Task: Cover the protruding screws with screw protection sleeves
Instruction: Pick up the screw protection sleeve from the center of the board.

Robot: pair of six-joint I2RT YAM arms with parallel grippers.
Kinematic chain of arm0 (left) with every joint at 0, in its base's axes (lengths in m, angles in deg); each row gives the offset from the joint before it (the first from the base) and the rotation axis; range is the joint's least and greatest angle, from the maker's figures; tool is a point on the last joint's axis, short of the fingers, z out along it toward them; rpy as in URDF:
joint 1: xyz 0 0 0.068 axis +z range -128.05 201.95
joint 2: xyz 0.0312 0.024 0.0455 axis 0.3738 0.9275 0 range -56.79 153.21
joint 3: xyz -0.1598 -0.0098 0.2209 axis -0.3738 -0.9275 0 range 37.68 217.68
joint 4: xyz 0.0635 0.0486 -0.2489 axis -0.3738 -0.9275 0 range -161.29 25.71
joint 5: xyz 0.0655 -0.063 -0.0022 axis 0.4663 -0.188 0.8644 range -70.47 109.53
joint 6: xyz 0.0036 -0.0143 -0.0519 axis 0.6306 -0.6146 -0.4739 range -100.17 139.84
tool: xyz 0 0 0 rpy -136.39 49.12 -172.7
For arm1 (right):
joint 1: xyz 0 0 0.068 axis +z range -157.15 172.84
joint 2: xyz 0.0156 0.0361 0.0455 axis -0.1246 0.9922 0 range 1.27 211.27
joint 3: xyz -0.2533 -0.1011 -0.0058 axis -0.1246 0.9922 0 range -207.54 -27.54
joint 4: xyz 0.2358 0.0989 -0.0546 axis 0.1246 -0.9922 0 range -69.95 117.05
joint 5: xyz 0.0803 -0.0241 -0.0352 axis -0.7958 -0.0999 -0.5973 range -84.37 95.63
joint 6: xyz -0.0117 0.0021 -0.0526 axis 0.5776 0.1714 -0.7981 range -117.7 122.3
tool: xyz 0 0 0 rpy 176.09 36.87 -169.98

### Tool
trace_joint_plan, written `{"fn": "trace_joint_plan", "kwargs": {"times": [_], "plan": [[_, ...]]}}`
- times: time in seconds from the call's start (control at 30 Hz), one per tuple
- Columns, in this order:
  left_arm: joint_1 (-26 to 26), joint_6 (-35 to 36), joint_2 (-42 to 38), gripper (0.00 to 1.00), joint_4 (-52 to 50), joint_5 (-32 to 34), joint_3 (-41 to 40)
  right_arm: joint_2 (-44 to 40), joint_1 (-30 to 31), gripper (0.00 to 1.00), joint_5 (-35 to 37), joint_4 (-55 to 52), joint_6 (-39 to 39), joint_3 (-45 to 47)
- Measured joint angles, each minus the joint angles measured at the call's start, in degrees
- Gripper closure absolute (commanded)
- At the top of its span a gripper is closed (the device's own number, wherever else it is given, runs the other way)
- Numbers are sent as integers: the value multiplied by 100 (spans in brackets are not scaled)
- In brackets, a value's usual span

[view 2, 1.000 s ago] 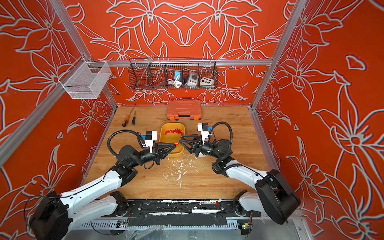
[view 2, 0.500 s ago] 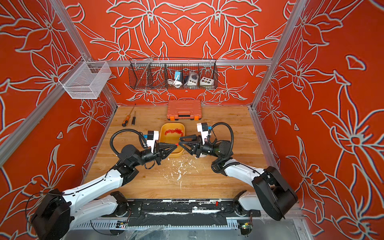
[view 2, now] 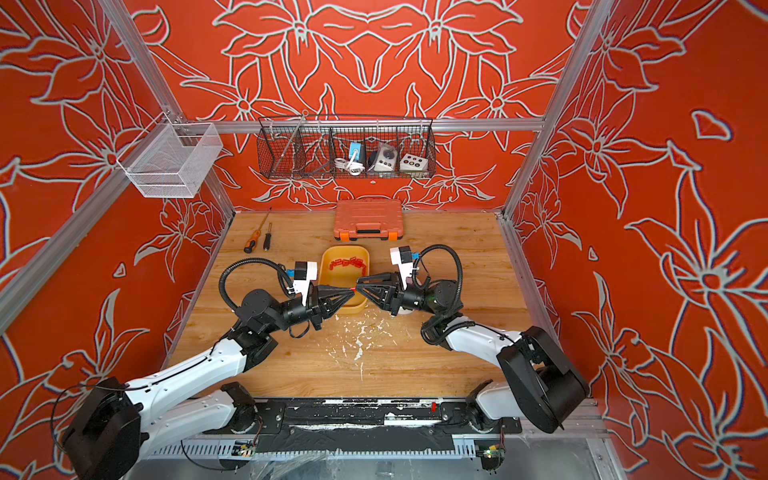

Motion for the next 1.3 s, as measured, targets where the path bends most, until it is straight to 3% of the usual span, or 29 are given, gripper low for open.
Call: {"fn": "trace_joint_plan", "kwargs": {"times": [0.27,0.47,0.5,0.57,0.6,0.77,0.9,1.03,1.13,1.3], "plan": [[2,4,0,100,9,11,-2,-2,0,100,-46,26,39,-11],[0,9,-2,100,63,85,-2,-2,0,100,-70,2,98,-90],[0,9,-2,96,79,90,-2,-2,0,100,-72,4,114,-94],[0,44,-2,74,79,105,-7,-11,0,100,-74,-2,142,-94],[0,74,-13,68,59,125,-13,-24,0,100,-74,-4,155,-94],[-20,802,-374,59,-610,319,-101,-258,0,100,-107,-389,164,-201],[-402,2070,-931,58,-1458,811,-332,-817,0,100,-125,-1637,-151,-380],[-780,3001,-1204,54,-1998,1270,-507,-1665,17,100,160,-4085,-1086,-708],[-859,3368,-1379,49,-2177,1491,-634,-2122,17,100,422,-5567,-1644,-960],[-890,3617,-1679,35,-2214,1502,-855,-2249,116,100,599,-6931,-1998,-1051]]}}
